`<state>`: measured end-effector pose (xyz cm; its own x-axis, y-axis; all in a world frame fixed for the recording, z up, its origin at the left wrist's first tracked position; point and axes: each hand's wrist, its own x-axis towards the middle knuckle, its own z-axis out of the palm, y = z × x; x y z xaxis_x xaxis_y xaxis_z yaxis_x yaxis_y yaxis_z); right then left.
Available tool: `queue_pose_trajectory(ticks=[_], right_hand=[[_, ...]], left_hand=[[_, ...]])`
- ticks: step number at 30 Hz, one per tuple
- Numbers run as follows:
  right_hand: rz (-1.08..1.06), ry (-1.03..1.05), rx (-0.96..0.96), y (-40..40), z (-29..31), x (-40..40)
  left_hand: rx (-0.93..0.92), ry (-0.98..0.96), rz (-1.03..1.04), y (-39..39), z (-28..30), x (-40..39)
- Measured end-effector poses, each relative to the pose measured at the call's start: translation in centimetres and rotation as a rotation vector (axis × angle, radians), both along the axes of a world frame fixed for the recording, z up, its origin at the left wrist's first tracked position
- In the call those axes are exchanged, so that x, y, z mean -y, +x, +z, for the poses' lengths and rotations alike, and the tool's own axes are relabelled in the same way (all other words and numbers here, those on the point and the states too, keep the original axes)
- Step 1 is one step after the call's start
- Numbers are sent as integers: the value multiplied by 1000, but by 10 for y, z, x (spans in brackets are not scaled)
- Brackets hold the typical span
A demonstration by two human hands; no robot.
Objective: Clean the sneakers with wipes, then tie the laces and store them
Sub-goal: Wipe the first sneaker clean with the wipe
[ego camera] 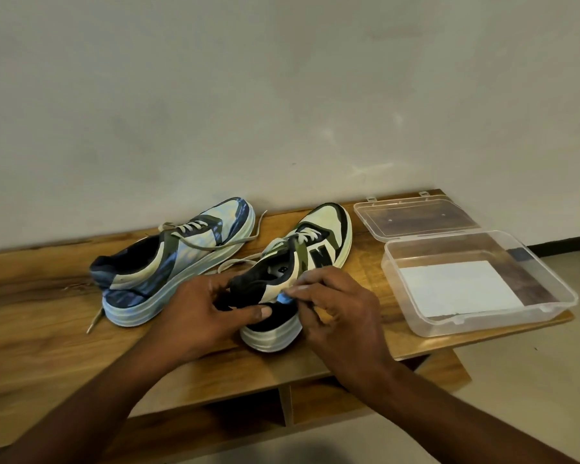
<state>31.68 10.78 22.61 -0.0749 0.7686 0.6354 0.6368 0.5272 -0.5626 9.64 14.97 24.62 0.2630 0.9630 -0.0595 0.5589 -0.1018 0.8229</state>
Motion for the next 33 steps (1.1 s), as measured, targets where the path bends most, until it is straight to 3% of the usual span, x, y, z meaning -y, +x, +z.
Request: queue_pose_trajectory(ticks=[5,10,12,17,22,27,33], right_hand=[[28,-60,35,-11,3,-5],[-227,-274,-281,16,14,-46],[-278,-295,-313,19,15,-55],[-137,-197,-229,-3,20,-40],[15,-38,72,-5,20,-41],[-201,-157,11,23,11,-64],[42,-51,107,-8,20,-26]], left_hand=[[4,-39,-63,-22,5,6],[-51,17,-96,-26,8,13],[-51,30,-104,-26,8,13],[-58,69,-114,-28,6,14],[-82,72,-113,-30,5,12],[-90,83,-101,-29,5,14],[-91,85,-112,-29,4,11]])
